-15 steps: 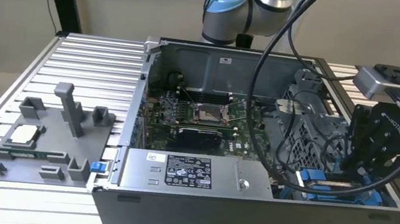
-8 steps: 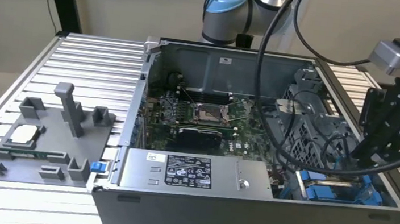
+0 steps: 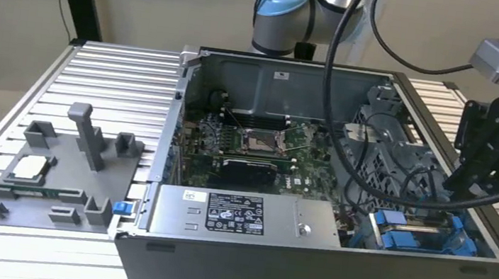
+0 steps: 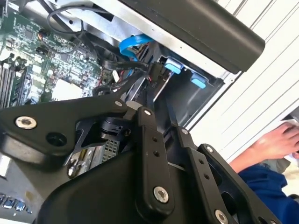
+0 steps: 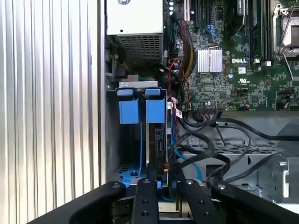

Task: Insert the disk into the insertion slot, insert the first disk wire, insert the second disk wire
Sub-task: 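Insert the first disk wire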

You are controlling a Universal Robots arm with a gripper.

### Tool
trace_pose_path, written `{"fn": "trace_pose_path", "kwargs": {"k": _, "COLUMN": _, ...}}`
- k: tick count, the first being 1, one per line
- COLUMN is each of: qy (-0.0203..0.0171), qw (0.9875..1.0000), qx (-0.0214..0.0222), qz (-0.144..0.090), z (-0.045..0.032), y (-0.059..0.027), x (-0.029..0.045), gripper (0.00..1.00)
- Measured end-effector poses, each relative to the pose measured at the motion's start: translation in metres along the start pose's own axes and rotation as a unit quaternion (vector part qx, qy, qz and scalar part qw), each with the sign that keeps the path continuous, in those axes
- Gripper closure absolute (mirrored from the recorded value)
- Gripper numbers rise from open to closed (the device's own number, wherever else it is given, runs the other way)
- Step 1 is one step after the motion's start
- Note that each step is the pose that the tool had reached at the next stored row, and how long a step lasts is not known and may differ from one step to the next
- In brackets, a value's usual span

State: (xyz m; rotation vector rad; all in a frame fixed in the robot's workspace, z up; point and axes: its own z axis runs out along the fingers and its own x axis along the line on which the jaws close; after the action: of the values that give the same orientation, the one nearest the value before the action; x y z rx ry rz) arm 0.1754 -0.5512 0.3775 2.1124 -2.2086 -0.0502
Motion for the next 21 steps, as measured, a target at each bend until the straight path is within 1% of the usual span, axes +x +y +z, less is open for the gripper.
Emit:
{"fn": "trace_pose_path", "kwargs": {"k": 1, "qy": -0.0029, "qw": 1.0000, "qx": 0.0000, "qz": 0.000, "z": 0.0001, "y": -0.0020, "x": -0.0001, "gripper": 0.00}}
{"fn": "trace_pose_path", "kwargs": {"k": 3, "qy": -0.0067, "qw": 1.0000, "qx": -0.0001, "qz": -0.001, "z": -0.0002, "y": -0.0079, "x": -0.0003, "gripper": 0.00}}
{"fn": "trace_pose_path", "kwargs": {"k": 5, "qy": -0.0089, "qw": 1.0000, "qx": -0.0002, "qz": -0.001, "z": -0.0006, "y": -0.0146, "x": -0.0006, "gripper": 0.00}}
{"fn": "trace_pose_path", "kwargs": {"k": 8, "qy": -0.0111, "qw": 0.9999, "qx": -0.0003, "qz": -0.001, "z": -0.0012, "y": -0.0242, "x": -0.0010, "gripper": 0.00}}
{"fn": "trace_pose_path", "kwargs": {"k": 10, "qy": -0.0115, "qw": 0.9999, "qx": -0.0003, "qz": -0.001, "z": -0.0013, "y": -0.0286, "x": -0.0012, "gripper": 0.00}}
{"fn": "trace_pose_path", "kwargs": {"k": 11, "qy": -0.0116, "qw": 0.9999, "qx": -0.0003, "qz": -0.001, "z": -0.0012, "y": -0.0294, "x": -0.0013, "gripper": 0.00}}
{"fn": "trace_pose_path", "kwargs": {"k": 20, "qy": -0.0116, "qw": 0.9999, "qx": -0.0003, "qz": -0.001, "z": -0.0012, "y": -0.0297, "x": -0.0013, "gripper": 0.00}}
{"fn": "trace_pose_path", "kwargs": {"k": 21, "qy": -0.0123, "qw": 0.9999, "qx": -0.0003, "qz": -0.001, "z": -0.0008, "y": -0.0298, "x": -0.0013, "gripper": 0.00}}
